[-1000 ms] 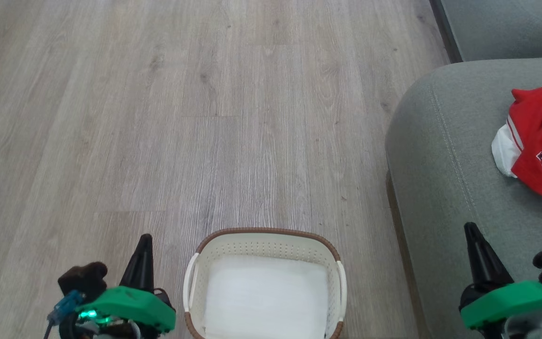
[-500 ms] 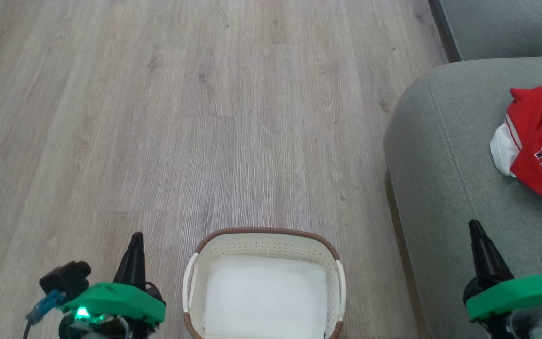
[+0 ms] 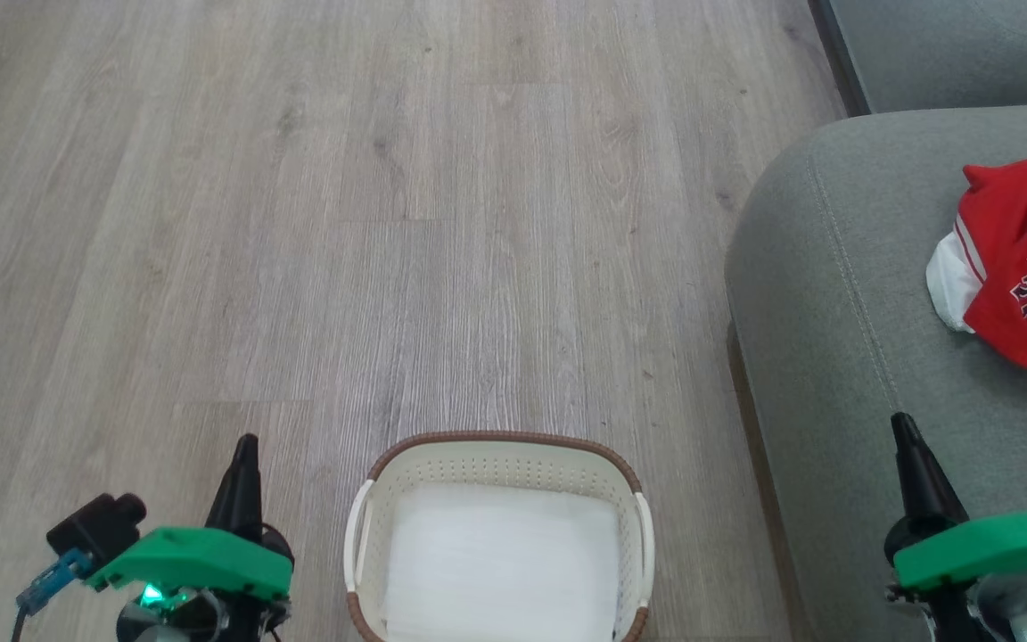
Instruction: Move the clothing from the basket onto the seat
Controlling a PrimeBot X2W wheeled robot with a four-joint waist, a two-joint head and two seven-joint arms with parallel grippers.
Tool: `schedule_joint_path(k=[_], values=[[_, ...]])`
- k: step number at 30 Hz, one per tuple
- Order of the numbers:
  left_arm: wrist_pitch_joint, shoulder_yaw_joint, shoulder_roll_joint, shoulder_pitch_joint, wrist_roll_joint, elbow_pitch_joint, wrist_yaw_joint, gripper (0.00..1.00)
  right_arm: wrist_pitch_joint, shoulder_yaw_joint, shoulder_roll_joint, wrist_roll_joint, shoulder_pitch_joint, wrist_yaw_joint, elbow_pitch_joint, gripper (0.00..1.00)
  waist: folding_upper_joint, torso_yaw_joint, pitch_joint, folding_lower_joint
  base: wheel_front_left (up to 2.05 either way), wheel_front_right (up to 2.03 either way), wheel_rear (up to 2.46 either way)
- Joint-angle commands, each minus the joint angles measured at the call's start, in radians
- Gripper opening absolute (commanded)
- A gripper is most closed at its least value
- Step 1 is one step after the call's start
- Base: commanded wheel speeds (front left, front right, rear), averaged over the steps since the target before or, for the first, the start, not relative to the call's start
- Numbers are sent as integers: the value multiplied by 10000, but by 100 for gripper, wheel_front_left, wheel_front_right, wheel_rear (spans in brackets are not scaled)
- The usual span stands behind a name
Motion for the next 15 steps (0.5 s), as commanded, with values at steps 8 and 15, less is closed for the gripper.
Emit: schedule_joint_path(k=[8,15], values=[[273,441,10,-555,-1068,-363,-192,0,276,-159,101,950,-673,0,-200,0,0,-24,4,0,0,0,0],[474,612,9,-595,-1854,-381,-265,0,476,-266,225,1623,-768,0,-135,0,0,-45,7,0,0,0,0]])
